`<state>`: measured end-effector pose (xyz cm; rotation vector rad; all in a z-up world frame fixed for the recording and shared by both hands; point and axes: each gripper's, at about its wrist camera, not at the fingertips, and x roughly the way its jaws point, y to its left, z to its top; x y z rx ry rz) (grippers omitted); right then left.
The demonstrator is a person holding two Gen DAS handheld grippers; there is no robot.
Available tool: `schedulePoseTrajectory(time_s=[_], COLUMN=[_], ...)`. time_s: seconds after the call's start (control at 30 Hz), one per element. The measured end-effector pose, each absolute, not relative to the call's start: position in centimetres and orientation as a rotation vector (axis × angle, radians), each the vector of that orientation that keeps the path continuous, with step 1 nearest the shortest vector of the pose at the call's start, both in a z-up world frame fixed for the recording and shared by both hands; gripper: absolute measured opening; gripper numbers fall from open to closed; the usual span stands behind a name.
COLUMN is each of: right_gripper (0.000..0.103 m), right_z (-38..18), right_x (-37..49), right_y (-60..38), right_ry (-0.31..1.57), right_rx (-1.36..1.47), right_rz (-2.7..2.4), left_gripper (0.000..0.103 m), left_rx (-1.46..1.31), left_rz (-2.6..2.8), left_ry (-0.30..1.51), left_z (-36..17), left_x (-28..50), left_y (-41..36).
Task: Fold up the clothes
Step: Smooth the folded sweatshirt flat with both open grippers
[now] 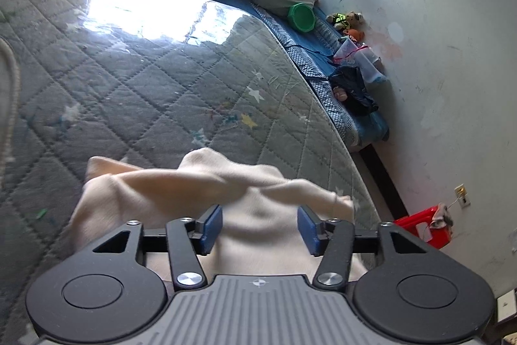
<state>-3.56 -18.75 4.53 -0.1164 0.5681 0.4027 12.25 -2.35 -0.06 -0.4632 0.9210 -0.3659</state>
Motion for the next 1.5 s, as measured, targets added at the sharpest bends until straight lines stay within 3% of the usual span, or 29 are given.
schedulePoseTrajectory(time_s=[0.13, 0.7, 0.97, 1.5], right_gripper=[0.095, 0.096, 0.103, 0.103], right_z=[4.8, 4.3, 4.0, 4.3], right_x=[-3.9, -4.5, -5.0, -6.4], right_y=[-18.6, -16.1, -16.0, -17.8], right_ry=[0.549, 0.573, 0.579, 0.588], right_rx=[-0.108, -0.083, -0.089, 0.063], right_rz=[0.386, 0.493, 0.507, 0.476], left_gripper=[0.067, 0.067, 0.067, 0.094], left_rx=[-0.437, -0.342, -0.357, -0.29], left_rz=[-0.346, -0.238, -0.203, -0.218], left_ry=[0.91, 0.839, 0.881, 0.849], left_z=[0.4, 0.7, -0.8, 0.0], left_x=[10.6, 3.5, 2.9, -0.2], left_y=[-1.6, 3.3, 4.3, 3.7])
